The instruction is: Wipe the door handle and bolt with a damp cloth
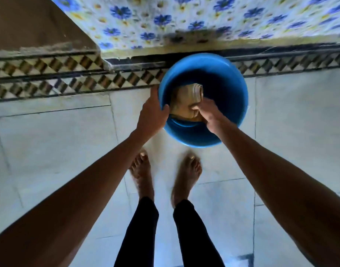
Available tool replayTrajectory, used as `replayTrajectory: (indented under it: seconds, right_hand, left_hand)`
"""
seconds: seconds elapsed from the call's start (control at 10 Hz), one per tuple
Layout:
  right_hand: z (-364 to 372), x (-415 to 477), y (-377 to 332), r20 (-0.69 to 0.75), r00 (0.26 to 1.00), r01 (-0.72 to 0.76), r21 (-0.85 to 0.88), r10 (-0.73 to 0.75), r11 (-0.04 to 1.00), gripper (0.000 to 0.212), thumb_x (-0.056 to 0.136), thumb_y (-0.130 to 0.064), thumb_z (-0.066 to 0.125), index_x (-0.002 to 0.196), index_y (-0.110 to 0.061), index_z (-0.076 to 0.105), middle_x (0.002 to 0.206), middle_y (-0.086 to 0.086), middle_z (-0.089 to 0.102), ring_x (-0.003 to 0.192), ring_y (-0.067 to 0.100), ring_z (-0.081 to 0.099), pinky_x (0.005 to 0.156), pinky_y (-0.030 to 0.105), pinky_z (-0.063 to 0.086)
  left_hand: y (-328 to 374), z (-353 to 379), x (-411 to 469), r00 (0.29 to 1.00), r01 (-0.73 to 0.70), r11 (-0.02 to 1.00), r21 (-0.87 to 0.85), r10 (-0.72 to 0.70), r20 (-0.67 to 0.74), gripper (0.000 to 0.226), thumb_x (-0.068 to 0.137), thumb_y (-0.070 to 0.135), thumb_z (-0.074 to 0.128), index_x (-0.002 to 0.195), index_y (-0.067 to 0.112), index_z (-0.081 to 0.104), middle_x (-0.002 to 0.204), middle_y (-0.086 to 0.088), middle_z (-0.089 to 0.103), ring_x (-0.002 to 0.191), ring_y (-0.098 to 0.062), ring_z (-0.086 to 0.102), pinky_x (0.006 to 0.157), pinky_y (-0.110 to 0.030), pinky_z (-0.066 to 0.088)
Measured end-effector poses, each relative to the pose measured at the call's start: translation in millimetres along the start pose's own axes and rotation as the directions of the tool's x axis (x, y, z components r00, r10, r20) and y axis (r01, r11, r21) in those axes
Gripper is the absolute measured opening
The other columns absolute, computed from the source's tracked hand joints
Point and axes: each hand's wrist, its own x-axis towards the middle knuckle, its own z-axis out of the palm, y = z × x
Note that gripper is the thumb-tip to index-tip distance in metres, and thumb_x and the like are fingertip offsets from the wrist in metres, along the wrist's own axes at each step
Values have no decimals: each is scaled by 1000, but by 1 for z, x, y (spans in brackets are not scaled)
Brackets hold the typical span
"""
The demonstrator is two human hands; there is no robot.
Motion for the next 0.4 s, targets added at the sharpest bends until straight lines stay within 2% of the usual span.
replayTrajectory:
  seconds: [0.1,0.2,0.3,0.4]
  right_hand:
    - [1,34,10,-97,995,-27,-126,15,992,44,75,-7,69,119,-5,64,108,13,68,100,26,65,82,34,54]
    - [0,48,13,-173,985,-84,-334,26,939,46,84,-2,59,129,6,54,127,25,60,117,36,58,92,37,49]
    - [-4,48,10,-191,982,-89,-449,2,889,45,85,-5,58,127,10,54,128,29,58,119,38,57,94,39,48]
    - [-8,21,1,-214,972,-34,-548,-101,836,40,79,-12,60,114,9,62,114,30,65,109,39,62,82,39,51]
  left_hand:
    - [-8,7,-2,995,-81,997,-1,80,-59,50,95,15,50,142,13,34,103,-15,65,83,-26,62,67,-31,43]
    - [-10,10,0,991,-107,994,-7,106,-87,49,94,14,48,141,13,34,101,-10,63,80,-21,60,65,-29,43]
    - [-13,11,0,989,-125,992,-24,122,-83,47,95,15,49,140,13,35,101,-10,63,80,-21,59,66,-30,44]
    - [-8,2,-1,994,-108,991,-84,106,-32,53,93,18,55,141,13,32,112,-13,62,94,-27,64,72,-32,50]
